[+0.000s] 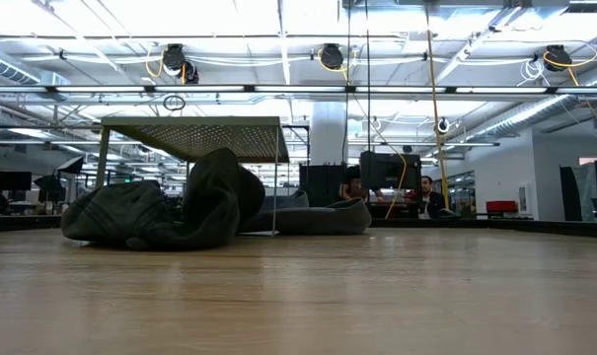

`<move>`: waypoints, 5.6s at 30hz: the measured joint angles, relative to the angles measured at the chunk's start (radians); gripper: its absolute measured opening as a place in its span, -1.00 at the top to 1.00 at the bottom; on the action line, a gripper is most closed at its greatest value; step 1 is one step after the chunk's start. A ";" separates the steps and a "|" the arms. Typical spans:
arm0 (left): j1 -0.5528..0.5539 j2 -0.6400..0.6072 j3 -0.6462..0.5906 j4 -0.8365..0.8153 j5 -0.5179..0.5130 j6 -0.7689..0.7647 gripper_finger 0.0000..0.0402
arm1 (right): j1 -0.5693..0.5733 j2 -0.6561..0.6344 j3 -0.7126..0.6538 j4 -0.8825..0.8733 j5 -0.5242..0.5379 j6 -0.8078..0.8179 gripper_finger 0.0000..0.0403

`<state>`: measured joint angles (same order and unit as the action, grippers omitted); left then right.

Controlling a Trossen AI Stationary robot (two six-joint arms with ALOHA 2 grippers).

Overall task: Pick & Place hat
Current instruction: Put the right gray cap on the shelf

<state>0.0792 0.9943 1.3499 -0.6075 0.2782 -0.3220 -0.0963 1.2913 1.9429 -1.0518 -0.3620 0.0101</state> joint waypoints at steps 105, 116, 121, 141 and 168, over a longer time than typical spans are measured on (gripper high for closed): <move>0.053 0.137 0.000 0.132 -0.093 0.210 0.93 | -0.065 0.417 -0.012 0.620 -0.029 -0.316 0.89; 0.128 0.118 0.000 0.156 0.121 0.188 0.98 | -0.065 0.382 -0.013 0.573 -0.005 -0.267 0.50; 0.186 0.109 0.000 0.153 0.255 0.276 0.98 | -0.065 0.300 -0.011 0.512 -0.006 -0.184 0.29; 0.460 0.125 0.000 -0.109 0.437 1.118 1.00 | -0.058 0.105 -0.011 0.479 0.025 -0.091 0.21; 0.560 0.250 0.000 -0.243 0.130 1.489 1.00 | -0.059 0.128 -0.012 0.487 0.025 -0.180 0.23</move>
<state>0.6392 1.2439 1.3499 -0.8504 0.4078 1.1665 -0.1551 1.4197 1.9308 -0.5644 -0.3370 -0.1696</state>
